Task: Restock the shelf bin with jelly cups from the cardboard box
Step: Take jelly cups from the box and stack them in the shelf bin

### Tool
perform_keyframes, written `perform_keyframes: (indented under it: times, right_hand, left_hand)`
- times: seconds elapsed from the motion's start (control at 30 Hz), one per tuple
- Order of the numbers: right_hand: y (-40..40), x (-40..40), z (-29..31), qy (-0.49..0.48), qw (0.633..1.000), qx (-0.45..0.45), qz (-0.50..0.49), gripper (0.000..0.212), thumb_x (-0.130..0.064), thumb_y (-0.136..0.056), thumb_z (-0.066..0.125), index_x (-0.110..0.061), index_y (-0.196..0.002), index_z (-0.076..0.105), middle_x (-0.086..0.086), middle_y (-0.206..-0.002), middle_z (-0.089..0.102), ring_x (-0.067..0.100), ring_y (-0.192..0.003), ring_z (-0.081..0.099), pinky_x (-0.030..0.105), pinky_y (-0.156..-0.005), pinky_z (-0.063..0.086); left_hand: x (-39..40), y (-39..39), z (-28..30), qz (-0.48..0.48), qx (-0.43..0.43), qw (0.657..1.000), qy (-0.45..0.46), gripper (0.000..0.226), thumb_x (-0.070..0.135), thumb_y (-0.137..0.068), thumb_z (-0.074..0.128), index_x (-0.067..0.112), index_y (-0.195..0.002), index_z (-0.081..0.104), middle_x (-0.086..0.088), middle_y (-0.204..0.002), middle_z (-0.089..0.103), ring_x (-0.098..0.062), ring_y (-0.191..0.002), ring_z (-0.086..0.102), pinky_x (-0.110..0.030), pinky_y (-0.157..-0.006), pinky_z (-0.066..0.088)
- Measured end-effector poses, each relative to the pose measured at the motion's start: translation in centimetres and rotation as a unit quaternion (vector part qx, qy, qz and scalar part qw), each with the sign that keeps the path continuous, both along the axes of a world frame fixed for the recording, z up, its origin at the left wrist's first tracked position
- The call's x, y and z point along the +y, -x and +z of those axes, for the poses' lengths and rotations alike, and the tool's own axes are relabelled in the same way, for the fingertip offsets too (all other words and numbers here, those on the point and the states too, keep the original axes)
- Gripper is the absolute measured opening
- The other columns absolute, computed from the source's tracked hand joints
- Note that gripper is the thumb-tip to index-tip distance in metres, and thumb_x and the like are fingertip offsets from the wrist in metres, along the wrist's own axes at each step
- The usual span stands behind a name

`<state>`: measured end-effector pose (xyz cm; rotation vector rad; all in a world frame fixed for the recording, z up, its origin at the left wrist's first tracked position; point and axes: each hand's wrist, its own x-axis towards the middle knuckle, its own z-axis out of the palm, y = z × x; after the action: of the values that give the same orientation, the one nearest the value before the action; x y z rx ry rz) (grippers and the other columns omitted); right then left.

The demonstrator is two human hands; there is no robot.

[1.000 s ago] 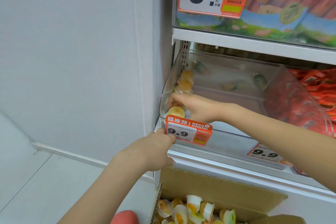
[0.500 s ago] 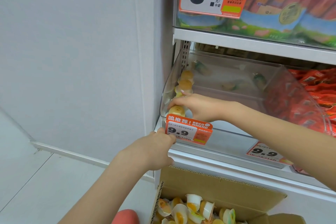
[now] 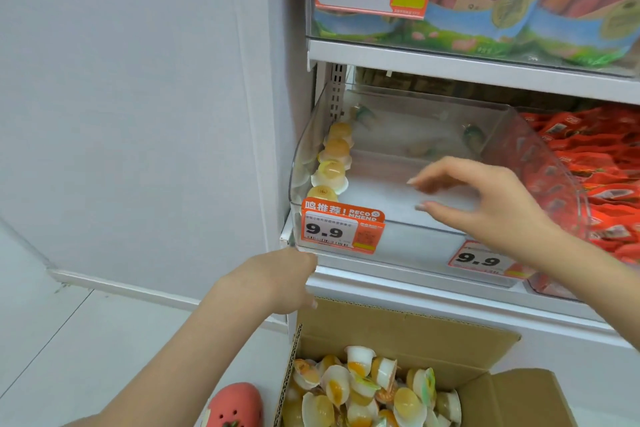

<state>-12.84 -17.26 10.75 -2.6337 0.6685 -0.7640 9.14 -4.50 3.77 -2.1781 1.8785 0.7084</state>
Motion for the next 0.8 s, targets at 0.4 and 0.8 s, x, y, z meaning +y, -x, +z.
perform_keyframes:
  times: [0.4,0.8]
  right_hand:
    - [13.6,8.4,-21.1,-0.222,0.938,0.237,-0.12,0.049,0.015,-0.075,0.043,-0.022,-0.103,0.058,-0.006,-0.103,0.059,0.011,-0.104,0.048,0.011,-0.085,0.033]
    - [15.6,10.9,-33.9,-0.182,0.753,0.627,-0.078,0.058,0.001,-0.089,0.05,-0.011,-0.142,0.03,0.013,-0.139,0.041,0.029,-0.126,0.041,0.036,-0.097,0.04]
  left_hand:
    - [4.8,8.7,-13.2,-0.172,-0.032,0.981,-0.086,0.029,0.024,-0.092,0.053,0.011,-0.118,0.053,-0.009,-0.116,0.056,-0.028,-0.103,0.057,-0.036,-0.074,0.045]
    - [5.8,16.9,-25.3,-0.318,-0.025,0.944,-0.083,0.055,-0.002,-0.084,0.055,0.012,-0.136,0.04,-0.013,-0.132,0.043,-0.032,-0.123,0.042,-0.041,-0.09,0.043]
